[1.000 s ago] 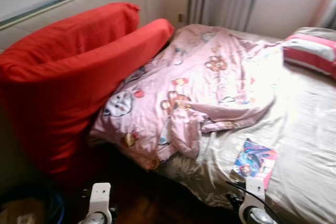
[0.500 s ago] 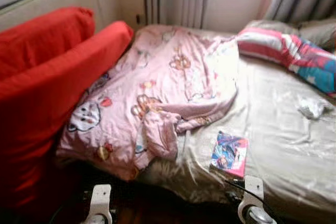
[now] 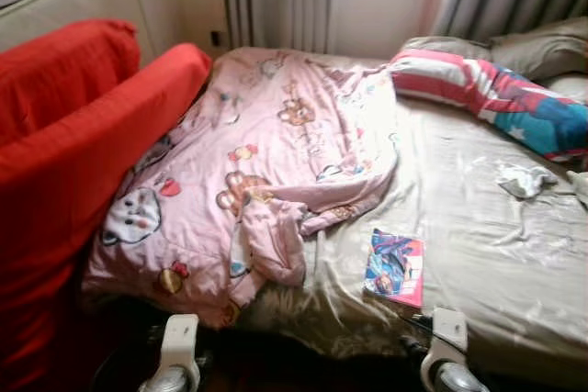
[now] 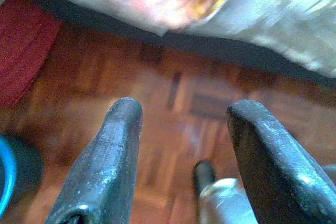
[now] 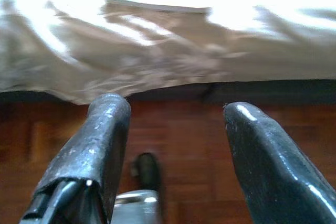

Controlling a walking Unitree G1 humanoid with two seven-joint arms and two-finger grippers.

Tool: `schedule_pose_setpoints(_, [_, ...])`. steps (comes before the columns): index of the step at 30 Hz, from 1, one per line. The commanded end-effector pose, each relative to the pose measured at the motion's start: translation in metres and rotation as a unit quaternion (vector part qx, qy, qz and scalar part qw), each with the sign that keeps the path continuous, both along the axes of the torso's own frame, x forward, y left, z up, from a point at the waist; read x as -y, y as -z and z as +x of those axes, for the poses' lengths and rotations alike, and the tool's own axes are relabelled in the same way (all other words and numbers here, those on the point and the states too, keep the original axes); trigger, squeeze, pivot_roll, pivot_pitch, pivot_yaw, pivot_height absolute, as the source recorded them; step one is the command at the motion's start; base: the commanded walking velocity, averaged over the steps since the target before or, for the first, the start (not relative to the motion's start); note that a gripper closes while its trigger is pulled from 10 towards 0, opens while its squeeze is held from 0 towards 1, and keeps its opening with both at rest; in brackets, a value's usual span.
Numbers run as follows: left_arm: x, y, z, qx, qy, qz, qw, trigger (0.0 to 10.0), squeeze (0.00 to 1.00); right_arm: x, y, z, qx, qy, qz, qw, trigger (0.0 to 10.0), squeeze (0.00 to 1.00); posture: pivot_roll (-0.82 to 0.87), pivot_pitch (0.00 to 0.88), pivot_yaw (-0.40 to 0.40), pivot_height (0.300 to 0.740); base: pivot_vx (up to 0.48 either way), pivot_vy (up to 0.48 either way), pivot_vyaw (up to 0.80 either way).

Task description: Clean up the room

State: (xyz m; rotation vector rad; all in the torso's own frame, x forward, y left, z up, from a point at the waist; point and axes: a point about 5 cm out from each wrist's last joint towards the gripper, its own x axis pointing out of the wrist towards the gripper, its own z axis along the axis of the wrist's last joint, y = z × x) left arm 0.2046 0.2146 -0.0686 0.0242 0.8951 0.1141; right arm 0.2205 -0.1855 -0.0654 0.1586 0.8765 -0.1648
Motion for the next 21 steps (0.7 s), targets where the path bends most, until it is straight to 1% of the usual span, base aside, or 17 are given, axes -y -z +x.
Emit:
schedule_pose_setpoints(1, [0.0058, -0.0012, 0.0042, 0.005, 0.007, -0.006, 1.0, 10.0, 0.0, 0.0087, -0.0011, -0.0006, 0.005, 0.007, -0.009, 1.0, 10.0, 0.0, -0.06, 0.0, 0.028, 0.733, 0.0, 0.0, 0.0])
schedule_pose_setpoints(21, [0.0054, -0.0011, 0.0036, 0.005, 0.015, -0.004, 1.0, 10.0, 0.0, 0.0083, -0.0007, -0.0013, 0.006, 0.004, -0.011, 1.0, 10.0, 0.0, -0.07, 0.0, 0.032, 0.733, 0.0, 0.0, 0.0])
